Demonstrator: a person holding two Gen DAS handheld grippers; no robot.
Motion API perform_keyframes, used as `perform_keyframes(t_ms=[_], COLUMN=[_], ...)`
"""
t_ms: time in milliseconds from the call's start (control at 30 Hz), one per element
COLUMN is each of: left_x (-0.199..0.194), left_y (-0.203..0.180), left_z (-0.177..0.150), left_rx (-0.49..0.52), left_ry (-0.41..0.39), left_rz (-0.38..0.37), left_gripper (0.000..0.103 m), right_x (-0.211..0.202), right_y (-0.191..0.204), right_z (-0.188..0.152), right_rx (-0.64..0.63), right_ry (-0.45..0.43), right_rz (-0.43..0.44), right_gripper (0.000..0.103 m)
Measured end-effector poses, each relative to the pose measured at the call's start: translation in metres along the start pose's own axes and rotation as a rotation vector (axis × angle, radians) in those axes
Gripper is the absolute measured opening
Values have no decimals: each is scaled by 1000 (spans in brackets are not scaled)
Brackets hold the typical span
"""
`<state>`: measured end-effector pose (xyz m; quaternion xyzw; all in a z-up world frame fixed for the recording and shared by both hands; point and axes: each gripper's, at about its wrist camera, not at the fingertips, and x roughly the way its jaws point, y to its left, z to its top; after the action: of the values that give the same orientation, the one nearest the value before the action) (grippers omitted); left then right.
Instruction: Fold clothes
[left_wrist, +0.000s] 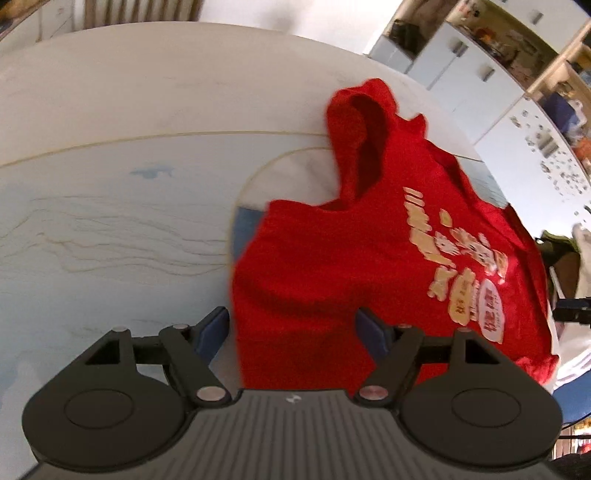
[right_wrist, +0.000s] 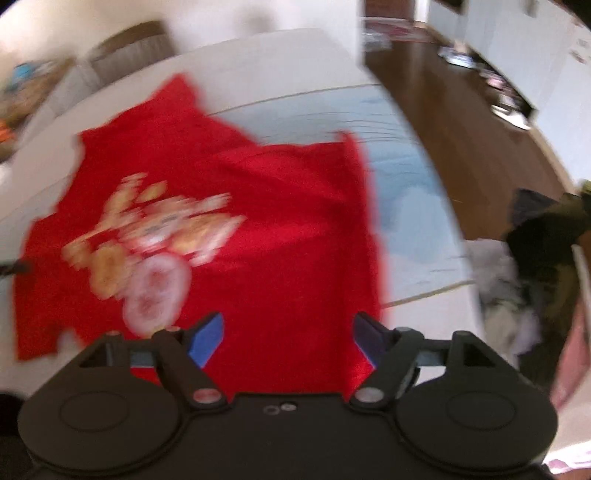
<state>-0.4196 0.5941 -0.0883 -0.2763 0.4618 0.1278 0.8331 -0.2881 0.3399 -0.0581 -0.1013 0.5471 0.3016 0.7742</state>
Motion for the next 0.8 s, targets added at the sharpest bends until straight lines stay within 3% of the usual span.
perform_keyframes(t_ms=[33, 67, 133, 167, 333, 567, 700, 800], left_x=[1, 2, 4, 4, -3, -4, 1, 6], left_y=[-4, -8, -16, -19, -18, 19, 41, 53], left_z=[0, -2, -5, -5, 12, 80, 94, 96], left_rx=[12, 35, 90, 113, 206, 237, 238, 209], left_ry=[2, 0, -9, -18, -111, -179, -158, -117], left_rz=[2, 16, 55, 70, 186, 388, 480, 530], left_gripper=[59, 34, 24, 13, 8, 8, 8, 8], right_x=[1, 2, 8, 14, 42, 55, 52, 42], right_y=[12, 25, 52, 63, 99, 134, 144, 139], right_z=[-2, -5, -11, -13, -23, -23, -17, -3], right_rx=[-37, -74, -175, -221, -366, -478, -515, -505], right_ry=[6, 12, 33, 49, 147, 197, 168, 95], right_rz=[22, 45, 74, 79, 108, 157, 135, 85], right_gripper=[103, 103, 103, 103, 103, 103, 103, 103])
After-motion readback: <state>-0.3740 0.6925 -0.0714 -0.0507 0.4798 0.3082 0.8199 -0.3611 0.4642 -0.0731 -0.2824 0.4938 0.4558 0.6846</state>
